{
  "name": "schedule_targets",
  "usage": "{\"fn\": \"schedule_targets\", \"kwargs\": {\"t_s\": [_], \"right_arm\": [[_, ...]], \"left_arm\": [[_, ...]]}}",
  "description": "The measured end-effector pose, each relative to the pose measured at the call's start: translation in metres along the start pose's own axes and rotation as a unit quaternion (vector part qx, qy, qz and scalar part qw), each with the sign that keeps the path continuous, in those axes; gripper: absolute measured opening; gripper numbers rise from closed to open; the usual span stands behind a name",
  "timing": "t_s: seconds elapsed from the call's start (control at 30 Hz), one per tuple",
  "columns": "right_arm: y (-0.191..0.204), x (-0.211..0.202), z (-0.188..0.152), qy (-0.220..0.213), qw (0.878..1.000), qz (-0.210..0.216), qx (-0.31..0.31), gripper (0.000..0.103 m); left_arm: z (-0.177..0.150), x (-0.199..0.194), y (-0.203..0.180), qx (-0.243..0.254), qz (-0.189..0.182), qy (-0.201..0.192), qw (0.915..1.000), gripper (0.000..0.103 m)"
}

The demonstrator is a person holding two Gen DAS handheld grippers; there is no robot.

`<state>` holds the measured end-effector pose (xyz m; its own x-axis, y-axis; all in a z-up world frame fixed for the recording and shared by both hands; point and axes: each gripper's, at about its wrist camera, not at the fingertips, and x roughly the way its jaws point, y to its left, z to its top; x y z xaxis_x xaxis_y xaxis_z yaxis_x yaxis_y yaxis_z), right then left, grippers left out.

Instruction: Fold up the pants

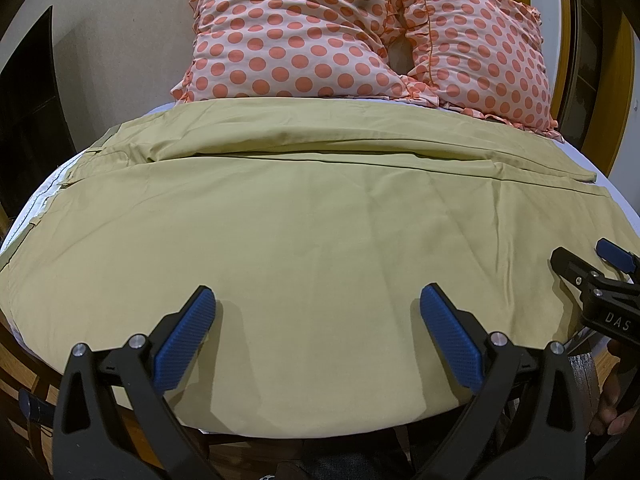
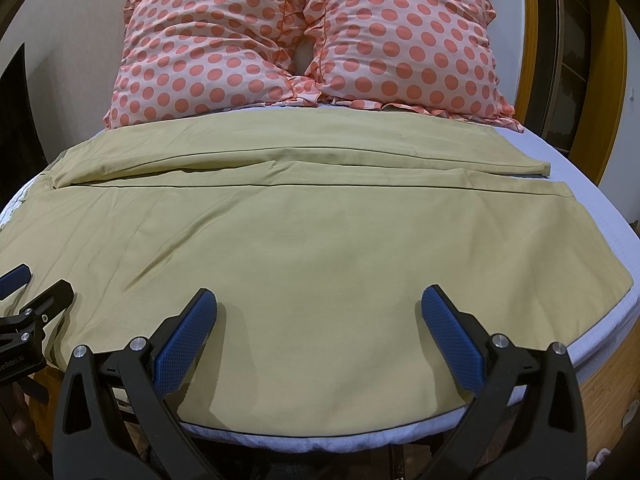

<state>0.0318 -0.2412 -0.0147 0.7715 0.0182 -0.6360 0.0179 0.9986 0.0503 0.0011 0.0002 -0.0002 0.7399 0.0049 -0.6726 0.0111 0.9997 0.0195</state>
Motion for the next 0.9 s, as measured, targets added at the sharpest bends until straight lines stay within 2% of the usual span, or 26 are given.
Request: {"fn": "schedule_targets", "kwargs": {"t_s": [0.9], "right_arm": [[-0.0002, -0.0005, -0.0019, -0.004, 1.000, 0.000, 0.000, 0.102]], "left_arm": [[-0.0006, -0.0006, -0.0005, 0.001, 0.000, -0.001, 1.0000, 0.101]]}}
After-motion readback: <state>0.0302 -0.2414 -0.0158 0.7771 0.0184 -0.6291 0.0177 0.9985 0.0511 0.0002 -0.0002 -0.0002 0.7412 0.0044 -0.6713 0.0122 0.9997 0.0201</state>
